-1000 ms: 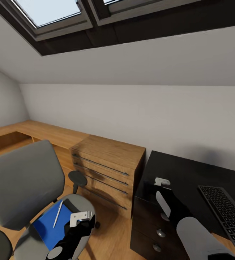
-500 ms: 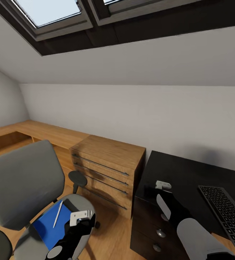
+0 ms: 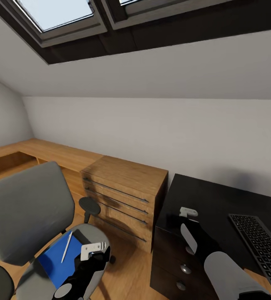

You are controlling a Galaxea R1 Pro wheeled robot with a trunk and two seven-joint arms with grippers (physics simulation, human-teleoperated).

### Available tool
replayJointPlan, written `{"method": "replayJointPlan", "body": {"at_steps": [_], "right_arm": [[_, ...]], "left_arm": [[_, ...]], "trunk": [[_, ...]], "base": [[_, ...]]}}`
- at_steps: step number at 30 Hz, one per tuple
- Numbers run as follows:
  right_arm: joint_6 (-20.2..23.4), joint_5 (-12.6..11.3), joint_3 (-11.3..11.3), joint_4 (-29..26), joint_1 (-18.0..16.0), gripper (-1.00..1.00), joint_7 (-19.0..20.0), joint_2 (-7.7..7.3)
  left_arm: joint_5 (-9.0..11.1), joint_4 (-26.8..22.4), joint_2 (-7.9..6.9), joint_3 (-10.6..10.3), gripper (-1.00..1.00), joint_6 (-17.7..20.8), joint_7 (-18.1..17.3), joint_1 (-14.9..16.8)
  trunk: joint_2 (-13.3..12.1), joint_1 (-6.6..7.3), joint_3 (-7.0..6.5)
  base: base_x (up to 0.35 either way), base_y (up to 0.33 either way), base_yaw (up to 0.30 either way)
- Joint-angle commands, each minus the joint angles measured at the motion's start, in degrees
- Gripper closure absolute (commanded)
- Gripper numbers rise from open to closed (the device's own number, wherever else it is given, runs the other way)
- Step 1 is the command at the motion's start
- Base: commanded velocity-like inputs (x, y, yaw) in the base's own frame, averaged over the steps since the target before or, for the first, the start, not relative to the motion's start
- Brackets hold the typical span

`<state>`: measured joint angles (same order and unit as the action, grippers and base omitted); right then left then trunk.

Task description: In the bedroom, organize the workspace by keeping the computer under the desk, ensuring the monitor is on the desk, placing the keyboard on the desk next to the monitor, placing the mouse on the desk next to the keyboard, moving the folder from the swivel chair onto the desk next to the mouse, stacking the notebook on top of the folder with the pen on top of the notebook, and positioning the swivel chair next to the desk.

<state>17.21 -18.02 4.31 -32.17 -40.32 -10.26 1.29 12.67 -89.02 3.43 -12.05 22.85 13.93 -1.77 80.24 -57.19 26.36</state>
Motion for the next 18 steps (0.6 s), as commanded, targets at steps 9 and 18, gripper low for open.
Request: {"method": "replayJointPlan", "body": {"at_steps": [9,18], "right_arm": [[0.11,-0.7,0.39,-0.29,-0.02,1.0,-0.55,-0.06],[0.19,-0.63,0.35,-0.26,-0.02,1.0,-0.85,-0.06]], "left_arm": [[0.6,-0.5,0.0,-0.08,-1.0,0.18,0.56,0.01],[0.57,-0.52,0.0,-0.08,-1.0,0.18,0.57,0.01]], "trunk": [[3.24,-1.76,1.49],[6.85,-3.74,3.1]], "base": [[0.0,0.0,0.0],[0.0,0.0,0.0]]}}
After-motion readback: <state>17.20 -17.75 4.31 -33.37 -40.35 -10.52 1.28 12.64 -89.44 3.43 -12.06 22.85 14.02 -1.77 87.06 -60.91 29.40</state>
